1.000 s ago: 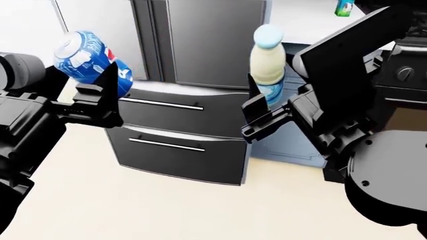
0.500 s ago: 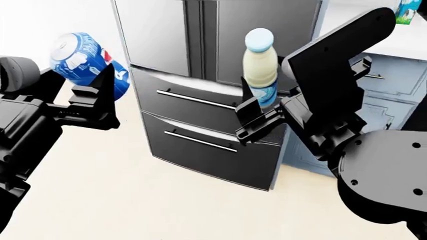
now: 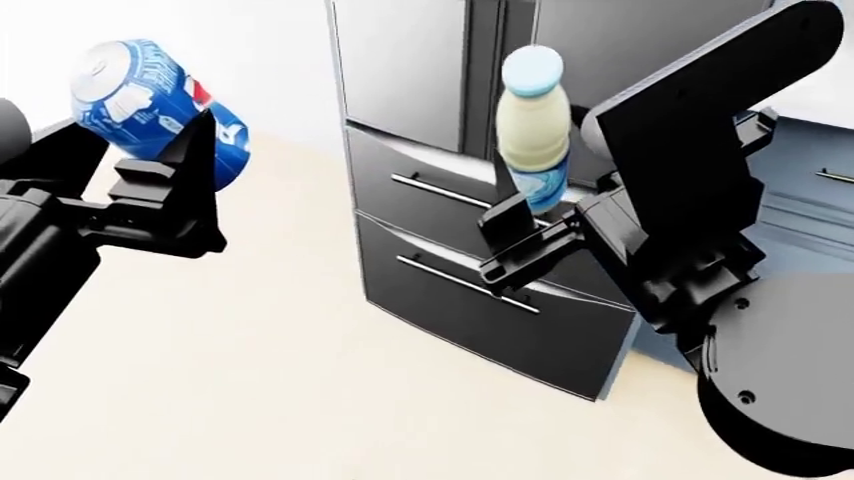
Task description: Move the drinks to the dining counter.
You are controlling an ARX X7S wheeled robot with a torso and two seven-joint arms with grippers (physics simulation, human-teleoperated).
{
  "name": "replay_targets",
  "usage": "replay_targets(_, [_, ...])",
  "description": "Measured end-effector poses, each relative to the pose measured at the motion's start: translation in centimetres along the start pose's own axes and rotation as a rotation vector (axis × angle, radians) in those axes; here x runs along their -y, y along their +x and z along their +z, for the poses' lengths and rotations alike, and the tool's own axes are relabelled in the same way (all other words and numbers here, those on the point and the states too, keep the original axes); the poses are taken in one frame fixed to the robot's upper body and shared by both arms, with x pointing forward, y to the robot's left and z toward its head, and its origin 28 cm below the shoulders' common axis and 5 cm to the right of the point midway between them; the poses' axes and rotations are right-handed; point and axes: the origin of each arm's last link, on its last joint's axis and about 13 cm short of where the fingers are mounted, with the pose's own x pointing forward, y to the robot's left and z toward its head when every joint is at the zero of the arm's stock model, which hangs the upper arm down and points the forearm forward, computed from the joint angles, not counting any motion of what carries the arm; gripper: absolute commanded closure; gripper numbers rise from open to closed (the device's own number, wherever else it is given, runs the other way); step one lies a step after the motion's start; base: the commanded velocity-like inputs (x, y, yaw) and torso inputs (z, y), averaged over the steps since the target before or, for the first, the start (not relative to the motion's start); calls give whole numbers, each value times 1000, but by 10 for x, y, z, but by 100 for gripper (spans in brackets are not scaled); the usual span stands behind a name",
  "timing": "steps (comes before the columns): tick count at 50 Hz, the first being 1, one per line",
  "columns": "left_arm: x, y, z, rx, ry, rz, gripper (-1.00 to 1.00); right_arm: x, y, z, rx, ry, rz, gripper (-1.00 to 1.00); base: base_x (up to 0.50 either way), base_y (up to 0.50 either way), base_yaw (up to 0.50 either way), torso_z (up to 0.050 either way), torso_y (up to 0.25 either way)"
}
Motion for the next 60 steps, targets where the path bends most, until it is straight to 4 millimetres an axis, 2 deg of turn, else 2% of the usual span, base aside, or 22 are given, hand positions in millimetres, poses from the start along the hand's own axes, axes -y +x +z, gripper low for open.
replay_targets(21, [-3,-9,2,12,2,13,100,-3,2,0,-13,-24,-3,100,0,0,500,0,1])
replay_targets(39, [0,0,3,29,-11,-4,100,-3,5,-2,-31,-26,-2,100,0,0,500,0,1])
replay_targets(60, [1,0,3,47,-22,-7,100,-3,3,-4,-38,-33,-5,100,0,0,500,0,0])
